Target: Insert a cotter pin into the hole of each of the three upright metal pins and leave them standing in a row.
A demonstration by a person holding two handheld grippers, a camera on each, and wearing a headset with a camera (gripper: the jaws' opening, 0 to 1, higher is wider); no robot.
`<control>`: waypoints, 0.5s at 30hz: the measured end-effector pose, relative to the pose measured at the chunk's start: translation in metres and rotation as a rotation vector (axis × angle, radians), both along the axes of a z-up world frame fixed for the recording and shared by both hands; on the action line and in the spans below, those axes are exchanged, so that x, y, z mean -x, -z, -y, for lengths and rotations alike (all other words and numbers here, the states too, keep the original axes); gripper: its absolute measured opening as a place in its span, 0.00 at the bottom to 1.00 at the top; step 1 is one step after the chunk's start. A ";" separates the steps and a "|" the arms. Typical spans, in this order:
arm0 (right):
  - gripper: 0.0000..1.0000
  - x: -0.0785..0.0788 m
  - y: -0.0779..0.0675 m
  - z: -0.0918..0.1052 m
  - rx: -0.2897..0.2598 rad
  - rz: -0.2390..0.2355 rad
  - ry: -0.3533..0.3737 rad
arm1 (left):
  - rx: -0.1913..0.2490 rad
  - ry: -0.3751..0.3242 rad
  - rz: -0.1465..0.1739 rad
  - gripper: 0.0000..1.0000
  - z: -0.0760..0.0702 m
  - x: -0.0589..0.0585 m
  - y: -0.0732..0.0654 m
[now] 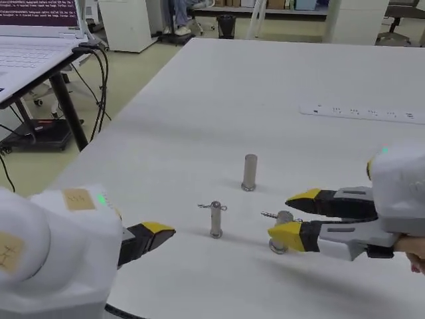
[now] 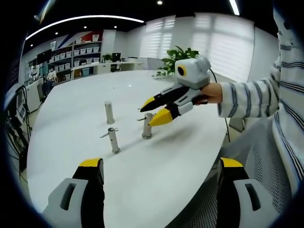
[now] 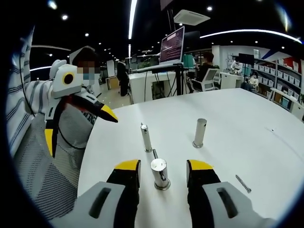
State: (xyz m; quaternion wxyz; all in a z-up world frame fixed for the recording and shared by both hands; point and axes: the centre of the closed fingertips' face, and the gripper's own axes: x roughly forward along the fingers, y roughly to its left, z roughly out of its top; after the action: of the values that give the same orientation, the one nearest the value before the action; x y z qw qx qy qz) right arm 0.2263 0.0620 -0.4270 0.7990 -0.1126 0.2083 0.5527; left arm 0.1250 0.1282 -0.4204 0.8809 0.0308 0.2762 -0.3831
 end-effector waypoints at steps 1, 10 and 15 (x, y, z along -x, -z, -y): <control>0.38 0.000 -0.004 0.002 -0.005 0.007 0.004 | 0.007 -0.001 0.003 0.99 0.000 -0.001 -0.001; 0.63 0.011 -0.027 0.022 -0.063 0.003 0.068 | 0.020 -0.008 0.010 0.99 -0.002 -0.008 -0.007; 0.70 0.018 -0.040 0.029 -0.097 0.035 0.104 | 0.025 -0.009 0.007 0.99 -0.002 -0.011 -0.008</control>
State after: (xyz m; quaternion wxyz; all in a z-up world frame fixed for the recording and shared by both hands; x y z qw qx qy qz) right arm 0.2079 0.0328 -0.3872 0.8348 -0.0724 0.1727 0.5177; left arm 0.1361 0.1303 -0.4119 0.8839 0.0199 0.2685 -0.3823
